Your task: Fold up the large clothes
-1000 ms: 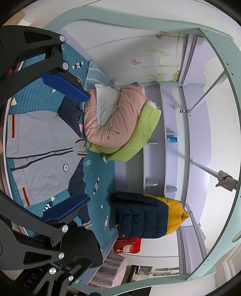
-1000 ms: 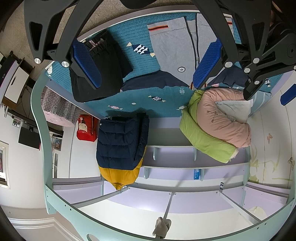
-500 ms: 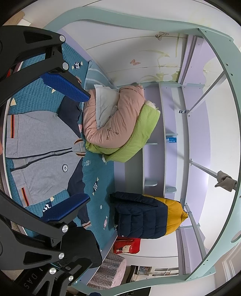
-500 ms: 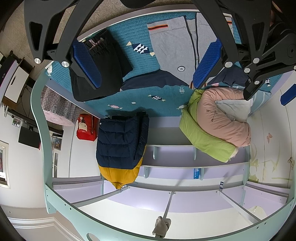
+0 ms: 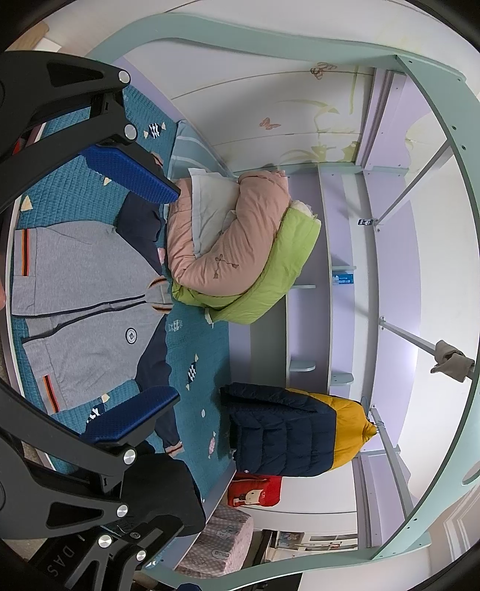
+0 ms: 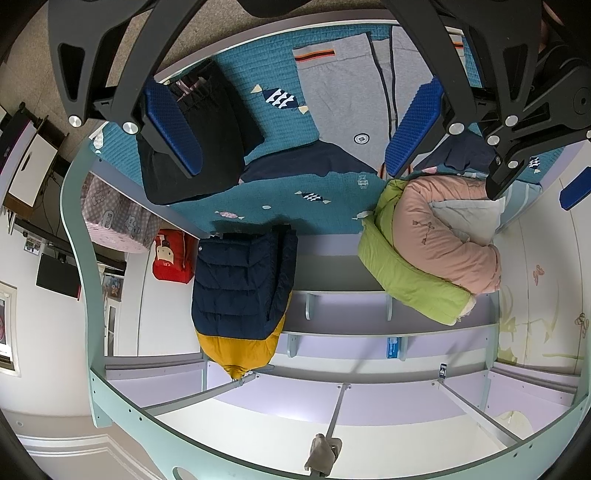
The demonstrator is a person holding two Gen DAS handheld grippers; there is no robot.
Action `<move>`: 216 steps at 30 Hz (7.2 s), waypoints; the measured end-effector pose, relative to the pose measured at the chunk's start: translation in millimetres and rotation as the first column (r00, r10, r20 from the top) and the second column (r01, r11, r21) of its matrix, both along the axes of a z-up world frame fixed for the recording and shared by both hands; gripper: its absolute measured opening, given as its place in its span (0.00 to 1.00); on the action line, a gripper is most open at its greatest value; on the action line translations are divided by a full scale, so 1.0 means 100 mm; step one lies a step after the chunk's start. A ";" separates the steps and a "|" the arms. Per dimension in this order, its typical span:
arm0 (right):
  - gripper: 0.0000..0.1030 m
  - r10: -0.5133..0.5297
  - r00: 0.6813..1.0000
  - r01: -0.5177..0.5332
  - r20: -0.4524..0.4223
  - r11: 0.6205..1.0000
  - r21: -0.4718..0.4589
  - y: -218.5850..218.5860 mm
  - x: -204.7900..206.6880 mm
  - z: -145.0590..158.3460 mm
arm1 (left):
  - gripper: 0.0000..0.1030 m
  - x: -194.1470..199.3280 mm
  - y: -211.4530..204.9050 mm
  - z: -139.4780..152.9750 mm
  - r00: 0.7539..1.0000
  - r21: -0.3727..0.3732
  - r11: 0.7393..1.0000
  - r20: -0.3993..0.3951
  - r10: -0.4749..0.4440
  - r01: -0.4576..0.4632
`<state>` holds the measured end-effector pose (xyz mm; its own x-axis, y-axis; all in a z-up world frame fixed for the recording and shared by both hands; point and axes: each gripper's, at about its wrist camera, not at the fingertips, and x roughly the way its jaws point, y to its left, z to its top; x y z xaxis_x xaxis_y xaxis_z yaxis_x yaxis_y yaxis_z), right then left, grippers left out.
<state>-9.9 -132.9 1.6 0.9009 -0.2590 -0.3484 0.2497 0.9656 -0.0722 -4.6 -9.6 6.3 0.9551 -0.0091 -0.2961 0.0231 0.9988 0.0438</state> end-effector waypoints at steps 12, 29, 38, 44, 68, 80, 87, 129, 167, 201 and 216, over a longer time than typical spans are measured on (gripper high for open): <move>0.93 0.008 0.999 -0.008 -0.032 1.000 0.009 0.03 0.24 -0.20 | 0.96 0.24 0.10 -0.15 0.999 -0.008 1.000 -0.033 0.007 -0.008; 0.93 0.023 0.993 -0.023 -0.118 1.000 0.008 0.28 1.01 -0.64 | 0.96 1.10 0.42 -0.69 0.993 -0.024 0.999 -0.119 0.022 -0.025; 0.93 0.089 0.978 -0.090 -0.188 0.996 0.004 0.74 1.83 -1.22 | 0.95 2.01 1.05 -1.40 0.973 -0.034 0.997 -0.221 0.060 -0.069; 0.93 0.204 0.932 -0.214 -0.299 0.977 0.001 1.36 2.61 -1.87 | 0.96 2.74 1.68 -2.05 0.934 0.000 0.996 -0.349 0.079 -0.085; 0.24 0.596 0.650 -0.462 -0.471 0.802 0.377 2.64 4.70 -3.71 | 0.95 4.72 5.20 -3.96 0.702 -0.459 0.648 -0.692 0.169 -0.608; 0.25 0.689 0.566 -0.446 -0.454 0.718 0.534 2.70 4.78 -4.00 | 0.58 5.01 5.24 -3.96 0.686 -0.408 0.656 -0.689 0.236 -0.635; 0.25 0.697 0.552 -0.438 -0.457 0.709 0.553 2.67 4.82 -4.03 | 0.10 4.99 5.06 -3.81 0.747 -0.422 0.710 -0.627 0.221 -0.564; 0.22 0.421 0.635 0.109 -0.648 0.781 0.614 -0.93 3.54 -4.02 | 0.83 4.80 0.36 -3.04 0.734 -0.584 0.797 -0.471 -0.490 0.157; 0.48 0.160 0.709 -0.384 -0.686 0.904 -0.186 0.22 5.42 -3.57 | 0.88 4.31 1.50 -3.94 0.737 -0.119 0.982 -0.675 0.026 -0.144; 0.04 -0.104 0.952 0.270 -0.289 0.734 0.623 -3.27 5.24 -3.34 | 0.89 4.29 1.59 -3.89 0.792 -0.197 0.964 -0.610 0.021 -0.178; 0.05 0.518 0.831 -0.518 -0.204 0.854 0.058 0.74 4.68 -2.31 | 0.89 4.13 2.22 -3.63 0.814 -0.298 0.904 -0.574 0.086 -0.305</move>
<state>458.5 -59.0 -229.4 0.8116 0.2254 -0.5390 -0.3070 0.9495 -0.0652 407.9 212.3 -357.0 0.6343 -0.0502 -0.7715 -0.2644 0.9236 -0.2774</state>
